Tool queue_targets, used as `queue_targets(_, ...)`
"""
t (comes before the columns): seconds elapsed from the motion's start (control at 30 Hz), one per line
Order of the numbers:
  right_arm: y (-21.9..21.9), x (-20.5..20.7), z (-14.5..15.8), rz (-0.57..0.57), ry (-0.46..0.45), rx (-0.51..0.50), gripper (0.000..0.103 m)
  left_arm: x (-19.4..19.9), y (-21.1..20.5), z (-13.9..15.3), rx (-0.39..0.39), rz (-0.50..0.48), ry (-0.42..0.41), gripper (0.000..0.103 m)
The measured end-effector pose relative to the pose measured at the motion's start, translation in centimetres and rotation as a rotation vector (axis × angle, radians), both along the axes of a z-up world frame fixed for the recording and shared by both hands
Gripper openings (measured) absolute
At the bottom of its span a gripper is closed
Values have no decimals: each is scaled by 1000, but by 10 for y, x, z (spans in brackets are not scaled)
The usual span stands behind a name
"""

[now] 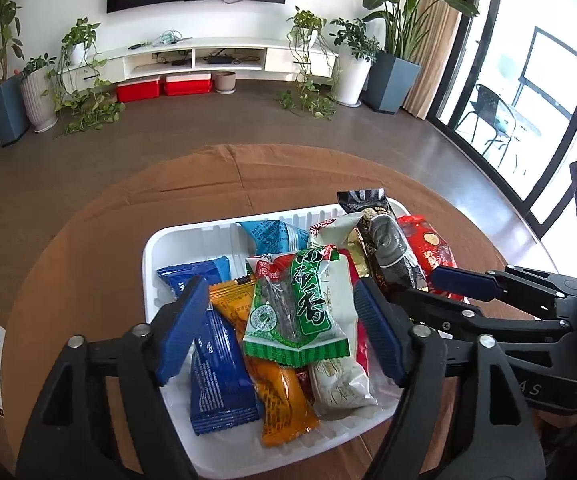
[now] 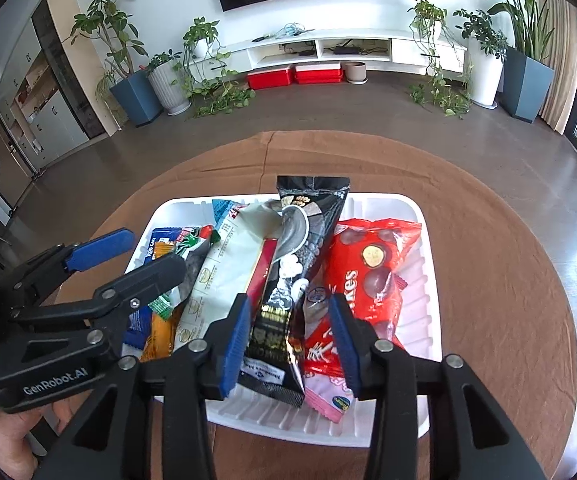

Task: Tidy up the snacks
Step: 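Open both tools over the tray and pull them back from it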

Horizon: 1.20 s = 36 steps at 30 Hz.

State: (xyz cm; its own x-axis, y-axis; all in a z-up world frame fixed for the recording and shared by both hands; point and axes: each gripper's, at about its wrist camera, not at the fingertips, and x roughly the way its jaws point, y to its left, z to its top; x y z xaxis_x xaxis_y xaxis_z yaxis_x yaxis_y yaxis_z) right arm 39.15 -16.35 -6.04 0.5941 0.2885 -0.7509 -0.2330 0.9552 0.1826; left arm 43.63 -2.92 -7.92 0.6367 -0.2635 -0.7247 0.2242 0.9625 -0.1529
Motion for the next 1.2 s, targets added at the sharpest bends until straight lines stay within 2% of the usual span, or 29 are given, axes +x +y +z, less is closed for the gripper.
queue_targets(0.07, -2, -7, 4, -5, -18, -10, 54, -9, 1, 6, 2, 8, -9, 78)
queue_targets(0.2, -6, -23, 14, -20, -52, -27, 64, -28, 6, 20, 8, 32, -41, 97)
queue_targets(0.3, -9, -36, 21, -27, -80, -35, 74, -47, 10, 30, 8, 45, -63, 103)
queue_targets(0.37, -10, -47, 25, -28, -100, -42, 78, -61, 10, 36, 9, 47, -76, 103)
queue_targets(0.53, -9, -72, 28, -24, -114, -46, 80, -97, 10, 48, 29, 55, -103, 103)
queue_targets(0.83, -14, -119, 29, -18, -143, -41, 84, -166, 3, 65, -2, 23, -149, 103)
queue_targets(0.9, -16, -132, 31, -23, -163, -47, 85, -184, -1, 70, 26, 26, -177, 103)
queue_targets(1.03, -26, -159, 36, -51, -219, -37, 89, -220, -11, 80, 174, 156, -248, 103)
queue_targets(1.1, -30, -174, 41, -77, -267, -39, 89, -238, -14, 88, 185, 198, -272, 103)
queue_targets(1.2, -37, -201, 52, -117, -370, -33, 98, -268, -18, 98, 209, 269, -312, 103)
